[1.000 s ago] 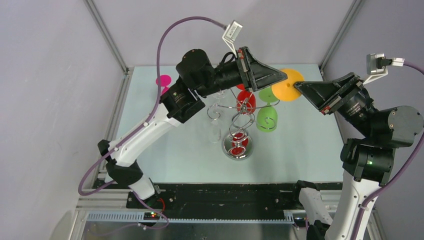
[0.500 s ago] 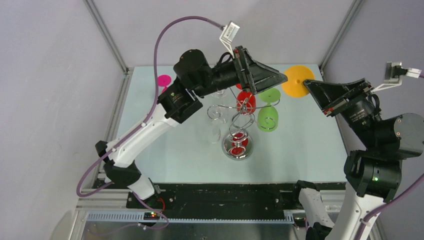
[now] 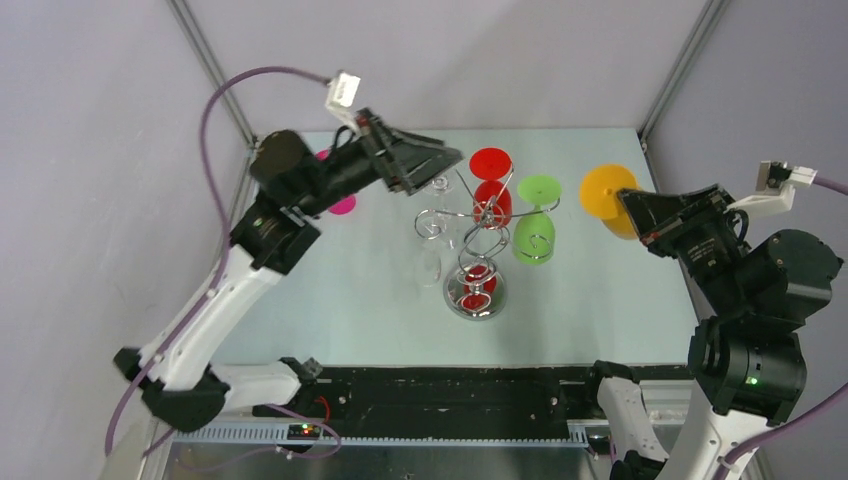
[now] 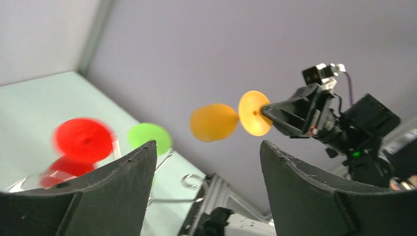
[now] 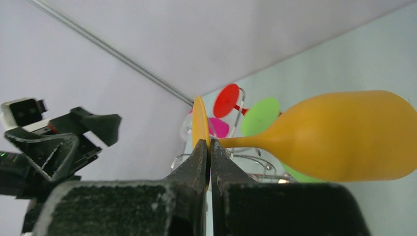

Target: Place the wine glass upside down on the wine glass rack

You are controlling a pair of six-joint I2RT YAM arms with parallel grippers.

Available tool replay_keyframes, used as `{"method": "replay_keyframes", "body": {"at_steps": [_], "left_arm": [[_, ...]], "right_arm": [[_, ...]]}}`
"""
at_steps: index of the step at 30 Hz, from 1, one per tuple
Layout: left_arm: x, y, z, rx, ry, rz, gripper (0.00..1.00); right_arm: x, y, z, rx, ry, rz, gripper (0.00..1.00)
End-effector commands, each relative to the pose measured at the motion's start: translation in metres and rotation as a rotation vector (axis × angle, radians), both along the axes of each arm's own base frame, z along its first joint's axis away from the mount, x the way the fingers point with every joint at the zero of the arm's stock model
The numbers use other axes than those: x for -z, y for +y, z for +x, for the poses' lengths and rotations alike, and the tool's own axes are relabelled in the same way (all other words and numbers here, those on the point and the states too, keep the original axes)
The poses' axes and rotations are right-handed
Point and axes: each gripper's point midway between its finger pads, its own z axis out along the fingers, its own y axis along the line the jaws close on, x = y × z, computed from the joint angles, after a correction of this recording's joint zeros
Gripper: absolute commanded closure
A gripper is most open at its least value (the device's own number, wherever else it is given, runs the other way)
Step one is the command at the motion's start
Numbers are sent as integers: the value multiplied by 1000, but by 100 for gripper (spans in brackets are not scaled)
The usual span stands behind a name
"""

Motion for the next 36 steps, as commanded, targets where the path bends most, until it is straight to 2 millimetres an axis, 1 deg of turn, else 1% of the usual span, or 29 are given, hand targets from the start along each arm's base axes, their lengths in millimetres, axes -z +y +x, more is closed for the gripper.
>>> {"method": "replay_keyframes", "body": {"at_steps": [1, 2, 3, 4, 5, 6, 7, 8, 9, 10, 11, 12, 16, 19, 22, 27, 32, 36], "left_arm": [[30, 58, 8, -163, -42, 58, 18], [46, 74, 12, -203, -23, 81, 18], [55, 80, 13, -217, -15, 94, 18], [68, 94, 16, -249, 3, 112, 18], [76, 101, 18, -267, 7, 127, 18], [90, 114, 22, -299, 21, 153, 18], [94, 121, 21, -317, 17, 160, 18], [110, 132, 29, -348, 39, 188, 18], [113, 138, 29, -363, 37, 194, 17], [124, 147, 34, -394, 46, 215, 17], [127, 151, 35, -411, 44, 225, 17], [137, 159, 41, -446, 44, 257, 17], [158, 171, 53, -522, 43, 330, 16], [168, 174, 60, -541, 57, 354, 16], [176, 176, 64, -558, 70, 369, 16], [190, 184, 70, -600, 66, 415, 15], [205, 194, 77, -656, 65, 467, 15], [215, 198, 80, -676, 74, 493, 15]], "right_arm": [[37, -6, -9, 40, 93, -40, 100], [49, -5, -7, 32, 129, -33, 100], [54, -5, -9, 29, 136, -34, 100], [64, -4, -8, 23, 171, -26, 100], [68, -3, -9, 19, 179, -27, 100], [76, -2, -9, 9, 206, -19, 100], [80, -1, -10, 2, 218, -13, 100], [85, 2, -11, -19, 232, -6, 100], [89, 4, -12, -30, 244, -1, 100], [94, 7, -13, -51, 260, 6, 100], [98, 9, -14, -59, 277, 10, 100], [103, 11, -15, -74, 293, 16, 100], [118, 21, -19, -140, 340, 52, 100], [122, 24, -18, -163, 349, 73, 100], [125, 24, -12, -168, 353, 100, 100], [114, 29, -3, -207, 310, 151, 100], [105, 30, 4, -218, 287, 172, 100], [99, 29, 11, -217, 279, 196, 100]]}}
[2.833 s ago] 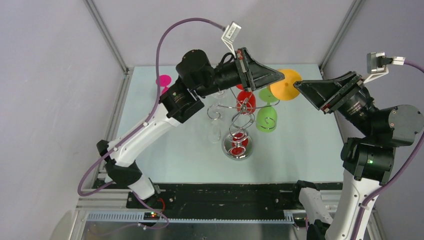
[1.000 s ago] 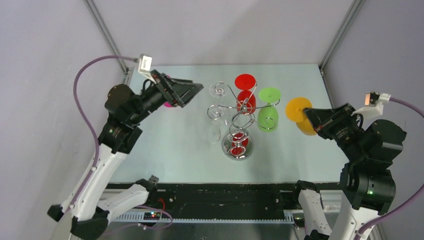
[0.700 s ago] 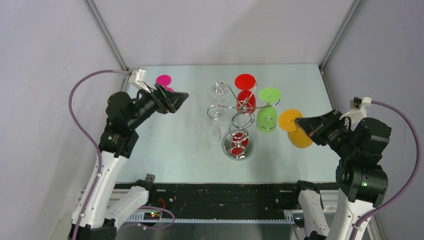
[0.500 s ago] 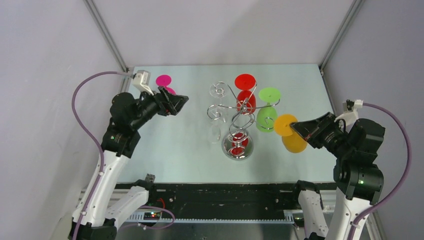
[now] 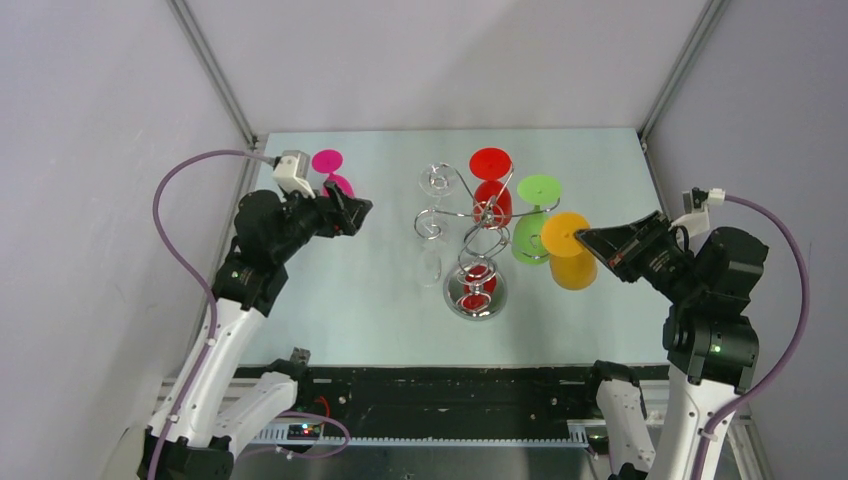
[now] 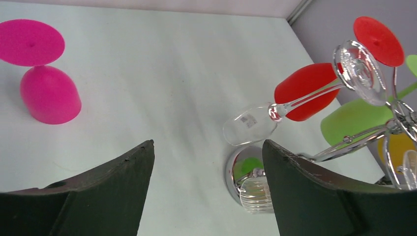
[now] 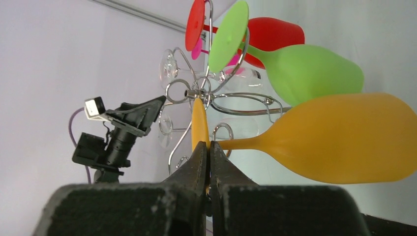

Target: Place the wine glass upside down on the wine glass rack

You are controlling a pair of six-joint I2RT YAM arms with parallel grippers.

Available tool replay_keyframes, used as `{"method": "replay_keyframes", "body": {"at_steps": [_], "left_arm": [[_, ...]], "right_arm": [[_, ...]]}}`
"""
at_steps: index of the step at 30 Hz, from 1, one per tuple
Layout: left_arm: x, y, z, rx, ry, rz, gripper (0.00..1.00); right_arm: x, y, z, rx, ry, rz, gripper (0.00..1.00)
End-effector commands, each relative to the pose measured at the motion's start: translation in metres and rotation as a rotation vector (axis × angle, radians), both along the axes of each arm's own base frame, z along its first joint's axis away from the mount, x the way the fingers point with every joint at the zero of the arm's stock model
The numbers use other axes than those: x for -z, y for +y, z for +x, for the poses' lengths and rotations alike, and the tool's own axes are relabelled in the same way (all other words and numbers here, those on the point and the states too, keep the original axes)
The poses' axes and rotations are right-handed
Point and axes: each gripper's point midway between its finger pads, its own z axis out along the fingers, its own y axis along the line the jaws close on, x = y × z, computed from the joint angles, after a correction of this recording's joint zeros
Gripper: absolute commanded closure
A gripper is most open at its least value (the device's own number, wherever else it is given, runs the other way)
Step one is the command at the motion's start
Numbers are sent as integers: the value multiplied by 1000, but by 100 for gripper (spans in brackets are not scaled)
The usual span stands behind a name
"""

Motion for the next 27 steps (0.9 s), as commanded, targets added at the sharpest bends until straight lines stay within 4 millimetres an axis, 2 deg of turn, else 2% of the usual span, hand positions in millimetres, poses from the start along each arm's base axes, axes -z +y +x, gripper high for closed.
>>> {"method": "replay_keyframes", "body": {"at_steps": [1, 8, 19, 27], "left_arm": [[-1, 11, 8, -51, -48, 56, 15], [5, 13, 9, -62, -41, 66, 15], [6, 14, 8, -66, -40, 66, 15], [6, 14, 8, -66, -39, 66, 14]], "right_arm": [[-21, 2, 10, -18, -66, 35, 100], [-19, 12, 23, -91, -49, 118, 100], [-16, 34, 36, -141, -24, 123, 100], [-11, 52, 35, -197, -6, 115, 100]]}}
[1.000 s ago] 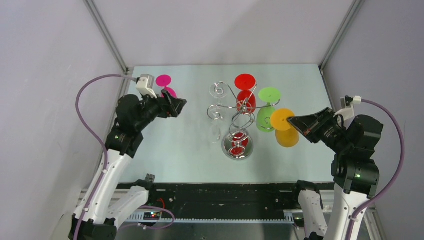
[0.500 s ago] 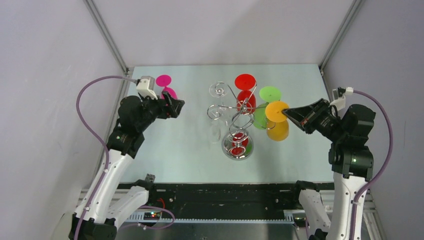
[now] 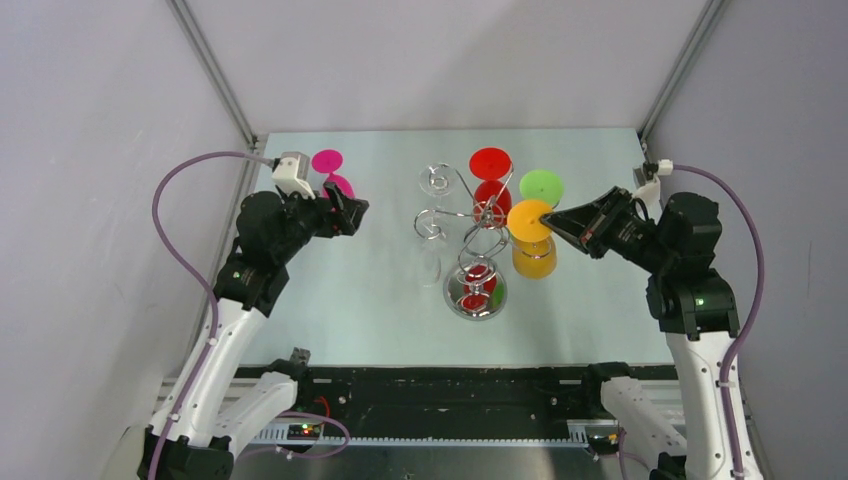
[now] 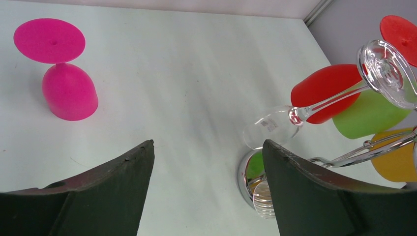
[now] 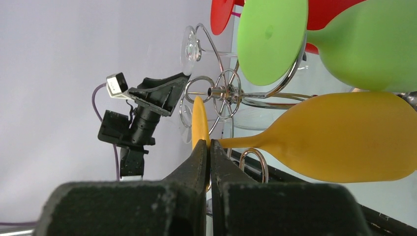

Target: Place the wine glass upside down on the wine glass rack

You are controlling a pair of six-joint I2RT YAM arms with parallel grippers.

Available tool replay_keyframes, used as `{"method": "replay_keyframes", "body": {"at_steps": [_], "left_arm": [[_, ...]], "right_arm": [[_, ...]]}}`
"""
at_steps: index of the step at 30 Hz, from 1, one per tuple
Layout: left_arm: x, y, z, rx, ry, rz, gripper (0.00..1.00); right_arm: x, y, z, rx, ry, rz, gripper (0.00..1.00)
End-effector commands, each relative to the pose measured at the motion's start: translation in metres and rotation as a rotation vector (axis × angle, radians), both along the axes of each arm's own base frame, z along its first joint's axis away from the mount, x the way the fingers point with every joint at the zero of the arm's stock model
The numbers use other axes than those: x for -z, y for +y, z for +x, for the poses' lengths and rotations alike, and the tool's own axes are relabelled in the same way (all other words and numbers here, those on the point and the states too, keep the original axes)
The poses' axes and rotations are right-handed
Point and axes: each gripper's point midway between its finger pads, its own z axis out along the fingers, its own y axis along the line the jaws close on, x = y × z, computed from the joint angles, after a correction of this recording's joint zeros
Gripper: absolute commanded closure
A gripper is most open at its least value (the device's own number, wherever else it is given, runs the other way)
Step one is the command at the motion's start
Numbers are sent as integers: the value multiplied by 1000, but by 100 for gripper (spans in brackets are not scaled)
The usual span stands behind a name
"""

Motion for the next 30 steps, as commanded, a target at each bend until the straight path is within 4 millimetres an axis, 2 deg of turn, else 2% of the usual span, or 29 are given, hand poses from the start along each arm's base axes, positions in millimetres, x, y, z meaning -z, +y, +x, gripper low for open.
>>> {"method": "replay_keyframes", "body": {"at_steps": [1, 22, 30], "left_arm": [[-5, 3, 1, -5, -41, 20, 14], [-4, 3, 1, -5, -39, 22, 14], [-3, 3, 1, -6, -37, 23, 14]], "right_arm": [[-10, 5, 4, -4, -45, 3, 100], [1, 17, -15, -68, -24, -16, 100], [4, 14, -22, -56, -27, -26, 100]]}}
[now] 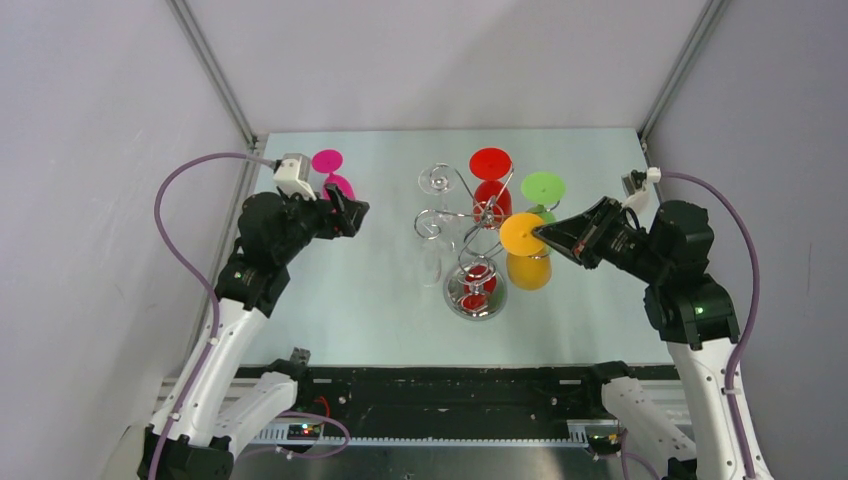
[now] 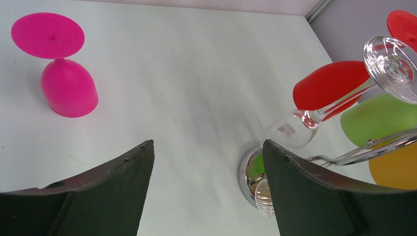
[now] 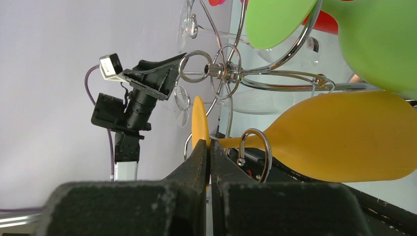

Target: Place the wine glass upside down on the wine glass rack

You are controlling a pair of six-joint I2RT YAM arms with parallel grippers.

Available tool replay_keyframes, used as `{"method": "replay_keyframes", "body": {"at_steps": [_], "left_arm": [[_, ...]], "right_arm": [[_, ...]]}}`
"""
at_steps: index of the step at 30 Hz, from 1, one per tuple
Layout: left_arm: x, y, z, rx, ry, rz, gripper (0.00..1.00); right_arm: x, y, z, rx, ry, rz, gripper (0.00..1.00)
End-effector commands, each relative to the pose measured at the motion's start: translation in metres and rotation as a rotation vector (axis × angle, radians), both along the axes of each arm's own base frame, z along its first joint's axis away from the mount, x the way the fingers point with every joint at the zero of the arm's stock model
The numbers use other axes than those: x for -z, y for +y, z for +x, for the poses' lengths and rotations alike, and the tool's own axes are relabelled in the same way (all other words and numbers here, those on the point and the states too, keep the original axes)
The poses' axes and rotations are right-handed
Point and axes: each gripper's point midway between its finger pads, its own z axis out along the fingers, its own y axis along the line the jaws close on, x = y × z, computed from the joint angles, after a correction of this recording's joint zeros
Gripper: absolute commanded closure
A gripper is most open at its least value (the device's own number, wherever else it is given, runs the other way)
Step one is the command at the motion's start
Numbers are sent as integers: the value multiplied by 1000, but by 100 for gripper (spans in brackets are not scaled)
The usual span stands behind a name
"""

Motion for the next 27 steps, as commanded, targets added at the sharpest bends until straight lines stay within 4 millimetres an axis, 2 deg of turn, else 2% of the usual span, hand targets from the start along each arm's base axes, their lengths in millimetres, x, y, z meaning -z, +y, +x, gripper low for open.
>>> {"method": "replay_keyframes", "body": {"at_steps": [1, 18, 27], "left_arm": [[-8, 3, 2, -6, -48, 20, 14], [-6, 3, 3, -7, -40, 22, 14], [-6, 3, 3, -8, -40, 22, 14]], "right_arm": [[-5, -2, -5, 5, -38, -6, 100], [-4, -19, -12, 110, -54, -29, 100], [0, -33, -6, 192, -44, -43, 100]]}}
